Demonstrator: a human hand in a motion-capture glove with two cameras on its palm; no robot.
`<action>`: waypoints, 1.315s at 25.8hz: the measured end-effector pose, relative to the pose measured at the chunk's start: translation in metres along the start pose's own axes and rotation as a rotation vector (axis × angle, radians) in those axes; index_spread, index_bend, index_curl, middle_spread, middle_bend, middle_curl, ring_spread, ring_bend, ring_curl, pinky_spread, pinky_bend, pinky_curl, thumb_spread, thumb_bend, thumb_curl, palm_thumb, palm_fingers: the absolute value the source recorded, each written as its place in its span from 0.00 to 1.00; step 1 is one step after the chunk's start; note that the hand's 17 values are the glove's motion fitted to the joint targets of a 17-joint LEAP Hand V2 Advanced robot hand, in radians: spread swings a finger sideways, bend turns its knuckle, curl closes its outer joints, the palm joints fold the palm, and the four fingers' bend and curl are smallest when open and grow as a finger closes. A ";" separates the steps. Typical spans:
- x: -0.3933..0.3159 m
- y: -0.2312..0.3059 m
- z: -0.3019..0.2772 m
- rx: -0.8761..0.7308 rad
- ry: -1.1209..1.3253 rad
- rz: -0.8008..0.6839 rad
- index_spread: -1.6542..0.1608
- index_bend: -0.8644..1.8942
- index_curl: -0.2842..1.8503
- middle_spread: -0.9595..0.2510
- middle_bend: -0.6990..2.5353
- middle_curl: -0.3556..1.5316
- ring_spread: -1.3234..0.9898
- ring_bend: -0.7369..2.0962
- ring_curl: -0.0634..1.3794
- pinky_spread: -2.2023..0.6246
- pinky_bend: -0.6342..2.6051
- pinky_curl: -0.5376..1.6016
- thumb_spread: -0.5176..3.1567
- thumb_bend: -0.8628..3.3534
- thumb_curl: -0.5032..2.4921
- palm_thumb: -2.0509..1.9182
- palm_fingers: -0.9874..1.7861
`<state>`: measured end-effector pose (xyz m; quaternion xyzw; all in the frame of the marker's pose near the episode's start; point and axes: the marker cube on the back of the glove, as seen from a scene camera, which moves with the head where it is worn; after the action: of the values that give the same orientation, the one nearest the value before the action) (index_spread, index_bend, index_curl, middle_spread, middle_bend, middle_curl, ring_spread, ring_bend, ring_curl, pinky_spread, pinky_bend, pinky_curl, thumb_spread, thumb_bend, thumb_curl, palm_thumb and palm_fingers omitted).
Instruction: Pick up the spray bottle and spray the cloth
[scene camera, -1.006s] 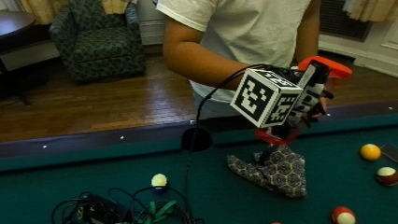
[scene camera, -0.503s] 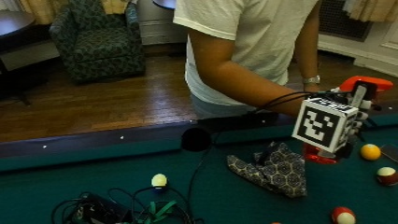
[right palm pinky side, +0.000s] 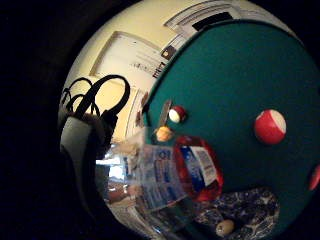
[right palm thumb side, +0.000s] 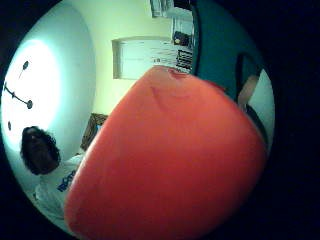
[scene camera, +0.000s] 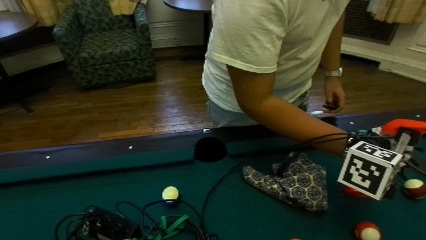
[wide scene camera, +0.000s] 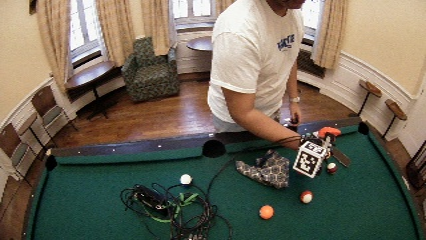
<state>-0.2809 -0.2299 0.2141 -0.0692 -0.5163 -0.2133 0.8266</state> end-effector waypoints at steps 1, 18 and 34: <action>0.004 -0.002 0.003 0.006 0.001 -0.006 0.76 0.39 0.43 0.66 0.39 0.47 0.49 0.49 0.37 0.69 0.33 0.44 0.26 0.20 0.46 0.74 0.84; 0.037 -0.020 0.030 0.220 0.037 -0.018 0.76 0.39 0.43 0.65 0.39 0.47 0.49 0.48 0.37 0.68 0.33 0.43 0.26 0.20 0.46 0.74 0.85; 0.041 -0.039 0.037 0.152 0.016 -0.002 0.76 0.40 0.43 0.63 0.39 0.47 0.48 0.48 0.37 0.67 0.33 0.43 0.25 0.20 0.46 0.74 0.85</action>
<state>-0.3124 -0.2645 0.2627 -0.0039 -0.5243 -0.1751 0.8333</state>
